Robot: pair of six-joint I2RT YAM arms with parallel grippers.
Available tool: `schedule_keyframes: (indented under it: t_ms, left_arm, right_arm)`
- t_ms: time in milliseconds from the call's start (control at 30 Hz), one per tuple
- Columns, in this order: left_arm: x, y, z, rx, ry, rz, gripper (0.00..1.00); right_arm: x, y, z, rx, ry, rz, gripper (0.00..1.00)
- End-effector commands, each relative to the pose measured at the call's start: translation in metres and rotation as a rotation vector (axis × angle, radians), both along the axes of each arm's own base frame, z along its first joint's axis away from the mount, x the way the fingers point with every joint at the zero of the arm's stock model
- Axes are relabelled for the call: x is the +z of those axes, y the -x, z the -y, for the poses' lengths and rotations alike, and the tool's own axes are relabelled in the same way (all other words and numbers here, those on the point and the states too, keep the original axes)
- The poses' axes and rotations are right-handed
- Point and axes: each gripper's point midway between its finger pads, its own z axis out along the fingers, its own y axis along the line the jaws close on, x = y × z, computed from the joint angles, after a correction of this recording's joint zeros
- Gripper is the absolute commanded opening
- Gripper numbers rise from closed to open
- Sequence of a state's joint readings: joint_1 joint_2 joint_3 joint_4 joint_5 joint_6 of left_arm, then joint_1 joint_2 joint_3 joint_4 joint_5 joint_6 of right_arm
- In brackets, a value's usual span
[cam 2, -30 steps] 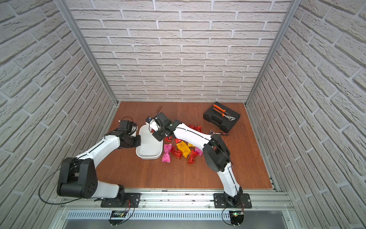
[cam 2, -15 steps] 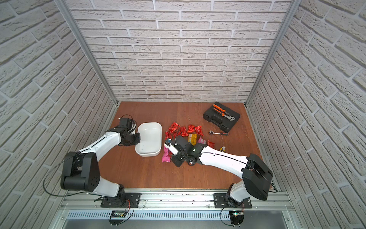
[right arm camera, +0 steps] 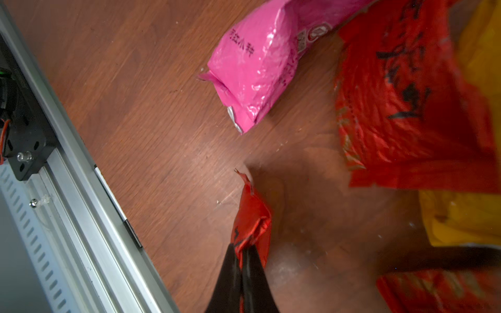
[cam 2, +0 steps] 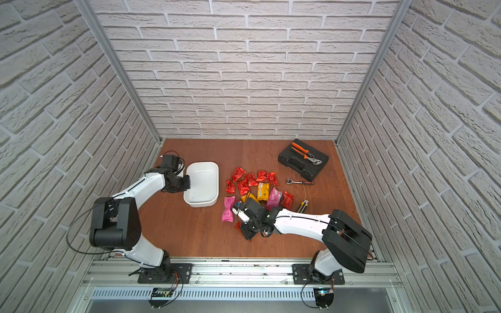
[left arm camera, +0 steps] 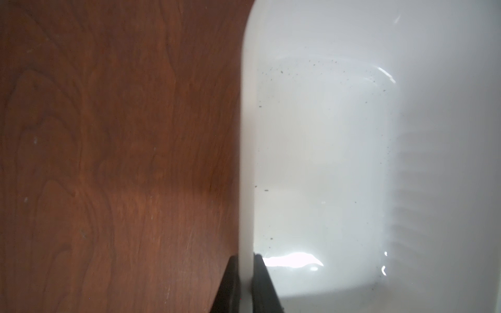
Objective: Take the tea bags out of the storage box
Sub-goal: Place the storage box at the center of the board, then reset both arms
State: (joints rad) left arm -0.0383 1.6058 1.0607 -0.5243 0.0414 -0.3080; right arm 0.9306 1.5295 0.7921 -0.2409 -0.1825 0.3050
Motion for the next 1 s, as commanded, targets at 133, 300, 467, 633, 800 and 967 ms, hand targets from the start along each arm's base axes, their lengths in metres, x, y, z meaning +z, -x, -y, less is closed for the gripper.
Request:
schedule_keyframes:
  t_ms: [133,300,467,633,800,967]
  left_arm:
    - [0.023,-0.01,-0.007,0.006,-0.029,0.058,0.46]
    - [0.059,-0.009,-0.013,0.036,-0.048,0.14,0.66]
    - [0.102,-0.003,-0.025,0.122,-0.075,0.266,0.74]
    - [0.124,0.015,-0.049,0.264,-0.133,0.368,0.73]
    - [0.127,0.03,-0.067,0.368,-0.133,0.452,0.77]
    - [0.121,0.038,-0.08,0.393,-0.187,0.457,0.98]
  right_arm:
    - [0.018,-0.02,-0.011,-0.012,0.025,0.109,0.26]
    - [0.05,-0.033,0.01,-0.029,0.078,0.255,0.56]
    - [0.079,-0.052,0.039,-0.093,0.139,0.405,0.6]
    - [0.112,-0.087,0.096,-0.337,0.192,0.605,0.62]
    - [0.142,-0.105,0.187,-0.701,0.254,0.775,0.88]
    - [0.142,-0.112,0.277,-0.991,0.325,0.794,0.98]
